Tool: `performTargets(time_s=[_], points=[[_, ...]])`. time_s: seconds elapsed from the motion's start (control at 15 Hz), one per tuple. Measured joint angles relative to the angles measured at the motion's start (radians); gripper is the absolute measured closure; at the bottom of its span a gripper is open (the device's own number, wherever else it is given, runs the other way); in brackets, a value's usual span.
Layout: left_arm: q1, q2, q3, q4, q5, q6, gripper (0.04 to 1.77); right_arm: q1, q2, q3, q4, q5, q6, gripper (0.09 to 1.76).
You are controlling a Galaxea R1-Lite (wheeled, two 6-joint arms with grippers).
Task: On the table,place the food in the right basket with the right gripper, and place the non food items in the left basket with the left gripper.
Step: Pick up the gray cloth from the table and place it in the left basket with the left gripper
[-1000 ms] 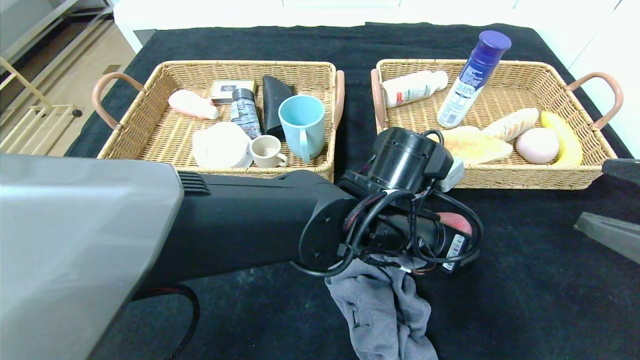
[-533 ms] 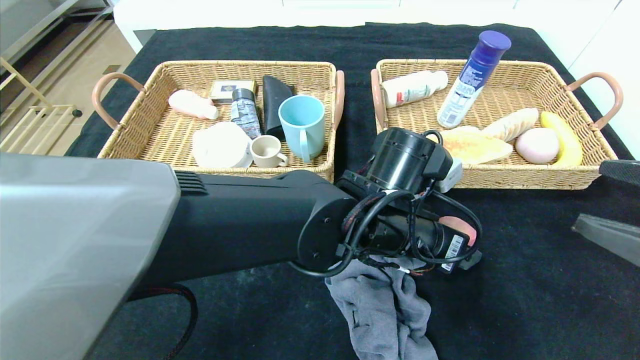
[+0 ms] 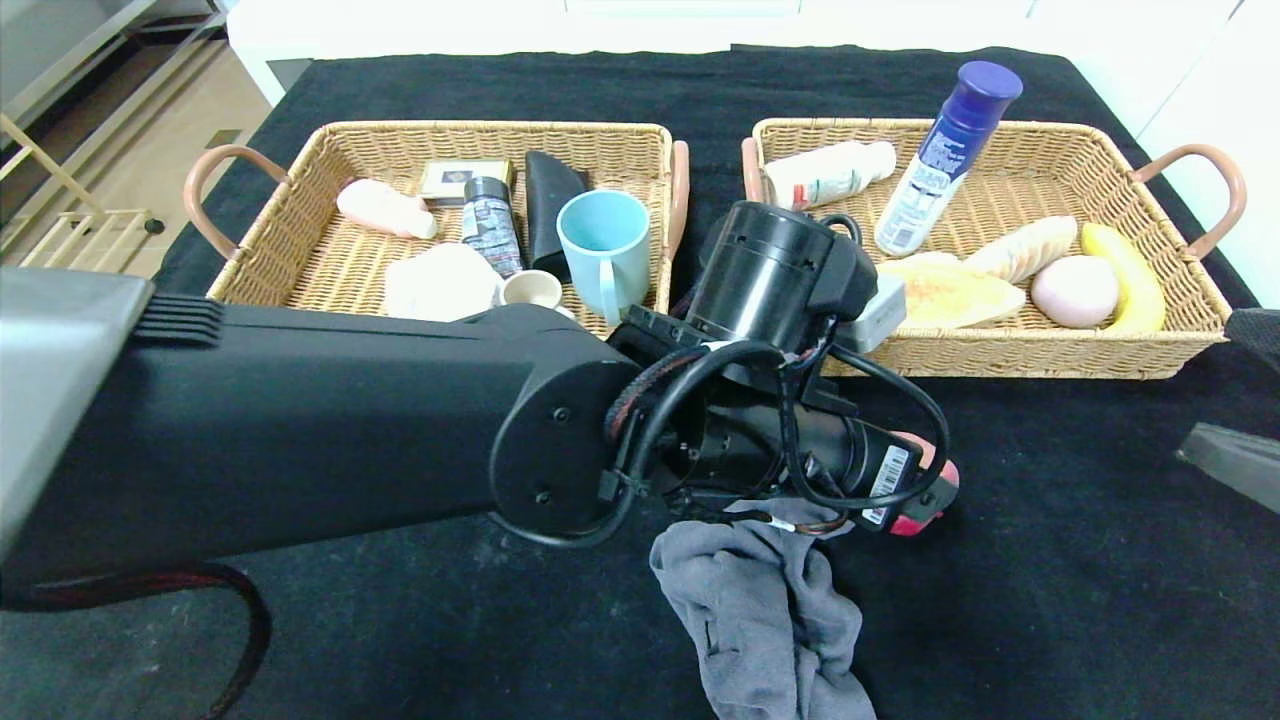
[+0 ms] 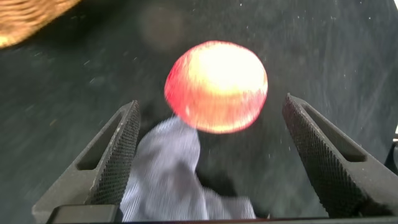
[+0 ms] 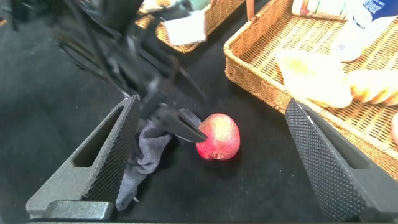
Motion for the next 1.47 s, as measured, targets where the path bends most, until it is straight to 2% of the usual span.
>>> performTargets(time_s=[0.2, 0.4, 0.6, 0.73, 1.2, 1.47], points=[[0.016, -0.066, 0.064, -0.001, 0.011, 0.036, 0.13, 0.0, -0.001, 0.0, 0.001, -0.001, 0.0, 0.14], [0.05, -0.158, 0.154, 0.0, 0.012, 0.123, 0.12, 0.0, 0.002, 0.001, 0.003, -0.001, -0.001, 0.14], [0.074, -0.232, 0.221, 0.012, 0.022, 0.141, 0.11, 0.0, 0.009, 0.002, 0.003, 0.0, -0.001, 0.14], [0.076, -0.26, 0.244, 0.015, 0.057, 0.148, 0.11, 0.005, 0.011, 0.002, 0.003, 0.0, -0.001, 0.14], [0.066, -0.377, 0.429, 0.014, 0.063, 0.231, 0.11, 0.014, 0.017, 0.006, 0.004, -0.003, -0.001, 0.14], [0.038, -0.397, 0.499, 0.003, 0.099, 0.248, 0.1, 0.017, 0.028, 0.009, 0.004, -0.003, -0.001, 0.14]])
